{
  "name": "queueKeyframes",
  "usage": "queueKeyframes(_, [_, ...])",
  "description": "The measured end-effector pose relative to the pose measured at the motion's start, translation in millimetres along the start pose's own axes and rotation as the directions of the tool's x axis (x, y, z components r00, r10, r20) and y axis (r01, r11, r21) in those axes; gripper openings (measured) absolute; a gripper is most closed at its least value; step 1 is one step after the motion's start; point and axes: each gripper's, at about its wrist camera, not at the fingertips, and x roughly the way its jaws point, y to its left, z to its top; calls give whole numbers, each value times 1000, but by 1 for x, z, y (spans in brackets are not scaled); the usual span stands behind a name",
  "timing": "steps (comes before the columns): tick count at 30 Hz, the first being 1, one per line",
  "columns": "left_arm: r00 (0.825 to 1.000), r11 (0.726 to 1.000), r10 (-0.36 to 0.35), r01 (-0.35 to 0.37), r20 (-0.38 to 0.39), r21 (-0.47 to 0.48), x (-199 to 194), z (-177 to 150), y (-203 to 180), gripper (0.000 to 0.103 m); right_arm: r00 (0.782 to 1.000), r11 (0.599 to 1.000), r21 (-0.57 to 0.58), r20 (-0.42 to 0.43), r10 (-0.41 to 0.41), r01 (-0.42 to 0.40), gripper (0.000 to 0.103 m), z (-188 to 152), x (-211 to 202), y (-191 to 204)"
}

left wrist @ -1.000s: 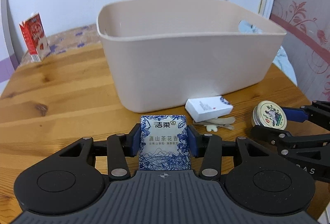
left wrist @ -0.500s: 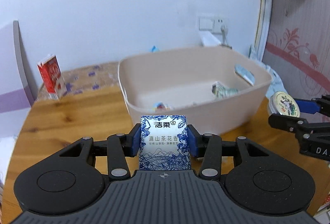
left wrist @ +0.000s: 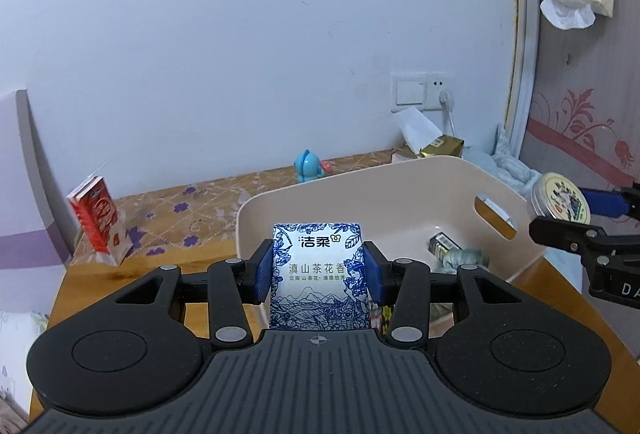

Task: Organize objects
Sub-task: 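Lift both items into the beige bin and open both grippers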

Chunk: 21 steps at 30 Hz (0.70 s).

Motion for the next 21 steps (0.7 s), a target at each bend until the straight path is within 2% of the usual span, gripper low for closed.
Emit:
queueKeyframes(6, [999,1000,-1,2,-48,16,37,6,-5,47,999,1000,10,-41,-11,11,51,7,29,-2])
queueKeyframes(11, [994,999,13,-8,-108,40,69,4,-8,47,994,1000,-19,-109,-12,10,51,2,56,-3])
queueKeyframes(17, [974,998,-11,24,-224,58,100,-4,-14,47,980,999,-50,-198,-16,6,51,-11,83,-3])
queueKeyframes(21, [964,998,-8,25,-265,61,109,-10,-17,47,971,999,-47,-239,-10,-1,52,-19,92,-3])
